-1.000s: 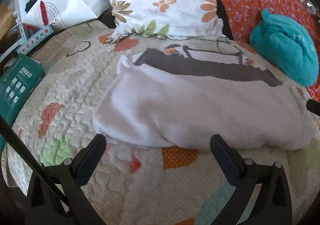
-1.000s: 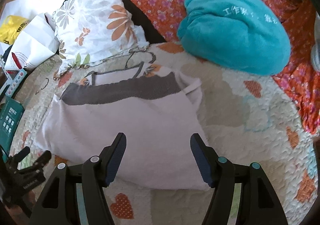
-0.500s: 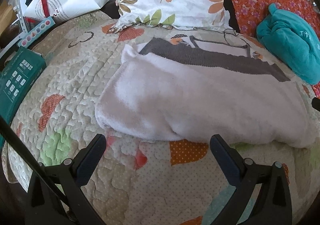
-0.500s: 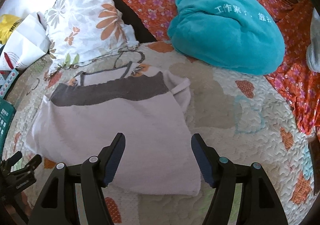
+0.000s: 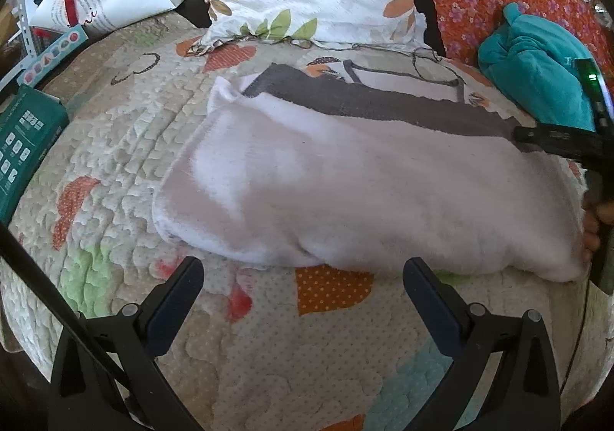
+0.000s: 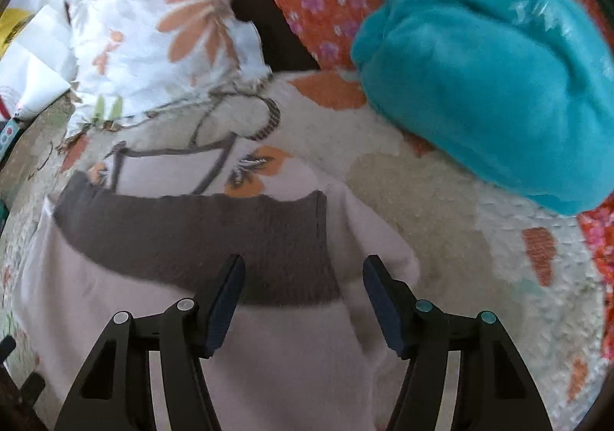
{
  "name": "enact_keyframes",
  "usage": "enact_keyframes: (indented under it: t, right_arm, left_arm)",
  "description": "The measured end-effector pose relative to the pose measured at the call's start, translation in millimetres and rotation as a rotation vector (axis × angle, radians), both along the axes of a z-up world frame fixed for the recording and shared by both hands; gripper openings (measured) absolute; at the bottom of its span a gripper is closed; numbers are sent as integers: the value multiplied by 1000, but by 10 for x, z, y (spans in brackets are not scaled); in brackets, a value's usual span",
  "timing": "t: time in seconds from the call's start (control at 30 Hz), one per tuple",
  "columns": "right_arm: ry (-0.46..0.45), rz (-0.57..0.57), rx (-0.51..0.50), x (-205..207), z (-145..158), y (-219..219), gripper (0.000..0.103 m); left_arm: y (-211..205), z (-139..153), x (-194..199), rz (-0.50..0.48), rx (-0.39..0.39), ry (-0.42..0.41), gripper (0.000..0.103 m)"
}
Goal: Fold small clothes
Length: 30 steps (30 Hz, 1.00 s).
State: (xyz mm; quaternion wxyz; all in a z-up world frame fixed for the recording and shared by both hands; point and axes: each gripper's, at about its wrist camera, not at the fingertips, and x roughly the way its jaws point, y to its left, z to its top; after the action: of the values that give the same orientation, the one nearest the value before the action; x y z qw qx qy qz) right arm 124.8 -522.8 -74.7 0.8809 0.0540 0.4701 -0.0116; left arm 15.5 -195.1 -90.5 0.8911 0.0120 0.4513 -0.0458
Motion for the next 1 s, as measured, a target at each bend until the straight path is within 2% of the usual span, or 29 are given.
enact_keyframes:
  t: [0.03, 0.07, 0.13, 0.2, 0.3, 0.37, 0.4, 0.47, 0.53, 0.67, 0.73, 0.8, 0.83, 0.9, 0.93, 1.0]
  right_arm:
    - [32, 15, 59, 71, -90, -30, 29]
    - [55, 24, 99, 108, -137, -43, 12]
    - [42, 23, 93, 111, -101, -52, 11]
    - [36, -41, -18, 116, -25, -126, 9]
    - [52, -138, -130, 109, -65, -238, 9]
    - [64, -163, -164, 94, -88, -263, 9]
    - [59, -161, -129, 77, -70, -291, 11]
    - [34, -174, -63, -7, 58, -361, 22]
    - [-8, -192, -49, -155, 228, -373, 28]
    - [-39, -147, 57, -497, 414, -241, 28]
    - [0, -92, 160, -634, 354, -136, 29]
    - [91, -34, 259, -761, 170, -36, 34]
    - [122, -32, 257, -800, 99, -5, 35]
    - [211, -83, 125, -964, -68, -35, 34]
    - [212, -100, 104, -1019, -66, -75, 31]
    - [231, -206, -48, -1180, 34, -162, 41]
  left_arm:
    - [1, -8, 10, -3, -1, 4, 103]
    - [5, -15, 17, -4, -1, 6, 103]
    - [15, -35, 50, -2, 0, 16, 103]
    - [30, -42, 75, 1, -9, 25, 103]
    - [56, -37, 67, 0, -17, 29, 103]
    - [78, -10, 41, 1, -16, 21, 103]
    - [91, 12, 27, 1, -18, 16, 103]
    - [116, 58, 3, 1, -18, 4, 103]
    - [154, 99, -14, 7, -19, -9, 103]
    - [245, 158, -17, 33, -16, -31, 103]
    - [268, 165, -25, 41, -9, -37, 103]
    - [287, 176, -45, 42, 3, -43, 103]
    - [303, 180, -56, 41, 7, -45, 103]
    - [335, 196, -83, 43, 6, -46, 103]
    - [351, 208, -95, 45, 2, -46, 103]
    - [398, 241, -120, 54, -5, -57, 103]
